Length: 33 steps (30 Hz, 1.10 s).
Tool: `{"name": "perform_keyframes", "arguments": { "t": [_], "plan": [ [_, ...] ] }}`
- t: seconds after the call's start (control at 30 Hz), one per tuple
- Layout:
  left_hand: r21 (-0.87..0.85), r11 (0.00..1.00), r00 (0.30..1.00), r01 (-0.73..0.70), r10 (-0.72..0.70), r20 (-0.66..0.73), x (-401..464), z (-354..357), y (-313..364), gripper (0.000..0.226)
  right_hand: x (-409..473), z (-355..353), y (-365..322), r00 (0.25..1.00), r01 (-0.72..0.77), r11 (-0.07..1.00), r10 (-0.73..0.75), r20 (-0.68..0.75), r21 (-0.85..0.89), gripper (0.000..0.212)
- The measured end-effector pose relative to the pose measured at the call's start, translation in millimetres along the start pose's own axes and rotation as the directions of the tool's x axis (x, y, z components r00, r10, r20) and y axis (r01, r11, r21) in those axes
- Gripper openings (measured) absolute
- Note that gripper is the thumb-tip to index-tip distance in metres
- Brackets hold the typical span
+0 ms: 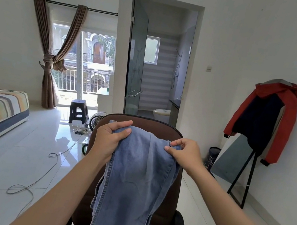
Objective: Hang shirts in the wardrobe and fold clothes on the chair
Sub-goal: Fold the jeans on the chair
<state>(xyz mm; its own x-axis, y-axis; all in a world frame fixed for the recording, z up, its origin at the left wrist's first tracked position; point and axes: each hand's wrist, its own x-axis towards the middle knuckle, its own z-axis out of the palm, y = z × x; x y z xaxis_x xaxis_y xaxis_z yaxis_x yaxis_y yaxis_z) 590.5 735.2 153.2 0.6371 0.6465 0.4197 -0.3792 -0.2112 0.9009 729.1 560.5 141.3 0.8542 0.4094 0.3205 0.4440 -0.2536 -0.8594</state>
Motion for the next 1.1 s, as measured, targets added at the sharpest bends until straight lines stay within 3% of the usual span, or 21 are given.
{"name": "perform_keyframes", "arguments": {
  "t": [0.07,0.27,0.33,0.37,0.43,0.47,0.53,0.67,0.83,0.87,0.97,1.1],
  "plan": [
    [-0.001,1.000,1.000,0.004,-0.004,-0.007,0,-1,-1,0.023,2,0,-1,0.999,-0.046,0.997,0.045,0.026,0.055,0.013],
    [-0.006,1.000,0.999,0.027,-0.027,-0.029,-3,-4,-9,0.023,2,4,1,0.998,-0.049,0.999,0.050,0.047,-0.021,0.017],
    [-0.006,0.999,0.998,0.043,-0.043,-0.035,-3,-6,-11,0.023,2,2,1,0.991,-0.131,0.989,0.127,0.053,0.074,0.022],
    [-0.011,0.998,0.998,0.054,-0.054,-0.042,-2,-9,-13,0.024,3,-1,1,0.972,-0.232,0.951,0.216,0.095,0.203,0.021],
    [-0.018,0.997,0.996,0.072,-0.073,-0.057,0,-14,-15,0.025,3,-9,-4,0.890,-0.453,0.753,0.348,0.296,0.477,0.019],
    [-0.017,0.997,0.995,0.077,-0.078,-0.063,1,-16,-16,0.025,3,-13,-5,0.850,-0.523,0.665,0.354,0.391,0.533,0.022],
    [-0.021,0.996,0.993,0.088,-0.089,-0.075,3,-19,-16,0.025,4,-19,-3,0.816,-0.569,0.596,0.325,0.478,0.567,0.027],
    [-0.054,0.992,0.988,0.117,-0.122,-0.099,5,-24,-15,0.028,4,-20,4,0.842,-0.514,0.598,0.216,0.494,0.614,0.032],
    [-0.139,0.975,0.976,0.173,-0.189,-0.108,1,-22,-19,0.029,-3,-2,14,0.984,-0.149,0.825,0.070,0.164,0.544,0.012],
    [-0.151,0.972,0.975,0.180,-0.197,-0.105,0,-20,-19,0.029,-6,0,16,0.992,-0.085,0.837,0.020,0.125,0.541,0.006],
    [-0.149,0.972,0.976,0.180,-0.195,-0.093,-2,-16,-16,0.028,-13,-2,20,0.990,0.034,0.858,-0.099,0.100,0.512,0.019],
    [-0.135,0.977,0.982,0.163,-0.174,-0.074,-1,-15,-9,0.029,-14,-9,16,0.995,0.061,0.881,-0.090,0.038,0.468,0.023]
  ]
}}
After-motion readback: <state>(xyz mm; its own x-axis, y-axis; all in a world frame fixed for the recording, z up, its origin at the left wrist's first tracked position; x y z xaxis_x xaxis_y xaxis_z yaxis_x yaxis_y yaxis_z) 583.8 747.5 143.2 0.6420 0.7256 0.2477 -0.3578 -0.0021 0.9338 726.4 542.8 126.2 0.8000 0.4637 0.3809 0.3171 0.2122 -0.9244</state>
